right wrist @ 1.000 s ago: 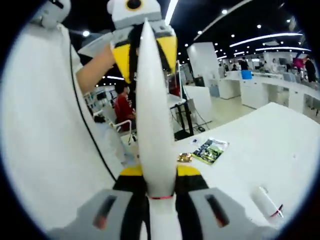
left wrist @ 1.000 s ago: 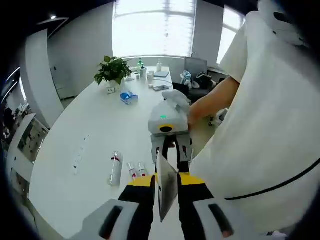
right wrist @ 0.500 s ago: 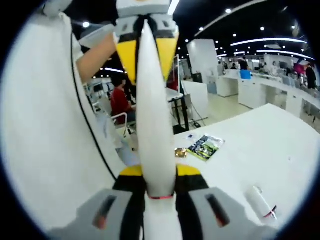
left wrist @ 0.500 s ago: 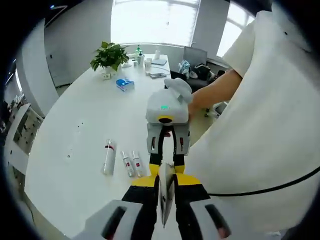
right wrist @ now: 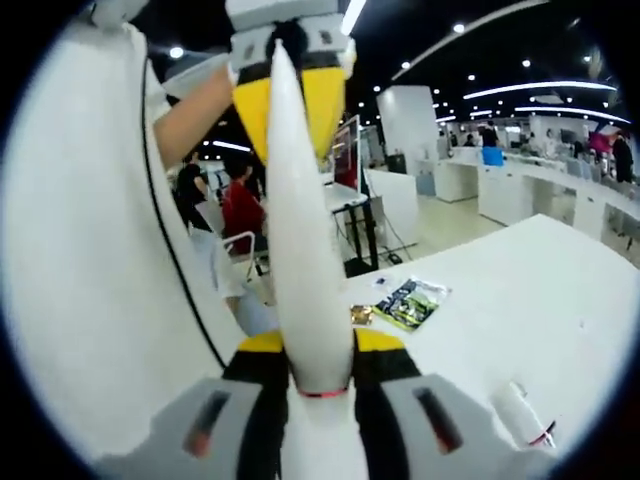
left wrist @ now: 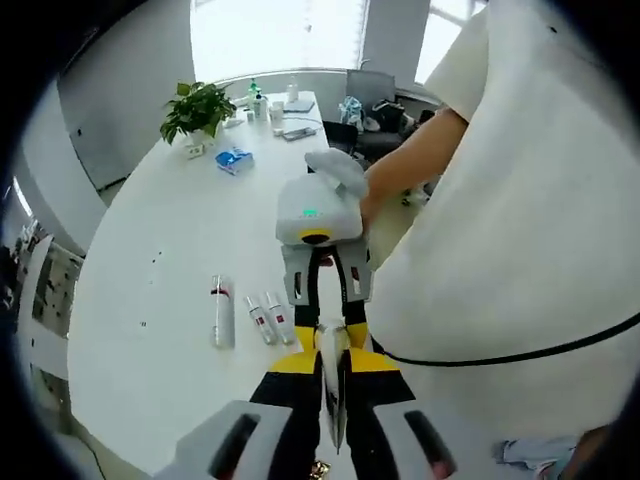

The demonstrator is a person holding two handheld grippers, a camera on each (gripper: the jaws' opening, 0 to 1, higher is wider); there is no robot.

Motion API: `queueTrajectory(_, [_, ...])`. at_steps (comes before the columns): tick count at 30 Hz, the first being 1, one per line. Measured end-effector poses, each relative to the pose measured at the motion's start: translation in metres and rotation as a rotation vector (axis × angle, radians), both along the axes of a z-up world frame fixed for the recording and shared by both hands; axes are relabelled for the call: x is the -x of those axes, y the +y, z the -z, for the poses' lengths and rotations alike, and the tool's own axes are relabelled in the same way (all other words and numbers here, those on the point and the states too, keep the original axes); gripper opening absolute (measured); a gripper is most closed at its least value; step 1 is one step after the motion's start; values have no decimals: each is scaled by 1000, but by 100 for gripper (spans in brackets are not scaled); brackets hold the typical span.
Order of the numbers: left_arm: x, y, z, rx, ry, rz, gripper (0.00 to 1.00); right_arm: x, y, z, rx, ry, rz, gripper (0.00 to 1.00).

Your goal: Arrange the skincare products in the storage area until every visible bottle or jar stands upright without overlapping.

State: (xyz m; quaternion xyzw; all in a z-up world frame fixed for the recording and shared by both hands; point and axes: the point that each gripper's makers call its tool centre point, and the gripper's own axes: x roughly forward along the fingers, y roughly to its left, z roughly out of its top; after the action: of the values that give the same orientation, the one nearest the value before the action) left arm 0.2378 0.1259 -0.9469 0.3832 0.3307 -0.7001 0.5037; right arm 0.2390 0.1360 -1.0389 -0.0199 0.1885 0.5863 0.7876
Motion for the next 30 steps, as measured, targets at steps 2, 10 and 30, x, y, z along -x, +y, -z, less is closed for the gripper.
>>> queueTrajectory(2, [-2, 0, 0, -16, 6, -8, 5, -3, -1, 0, -21, 21, 22, 23])
queueTrajectory(10, [-7, -6, 2, -48, -1, 52, 4, -10, -6, 9, -9, 42, 100, 28])
queueTrajectory(30, [-75, -13, 58, -160, -62, -4, 3, -16, -71, 25, -54, 118, 450, 41])
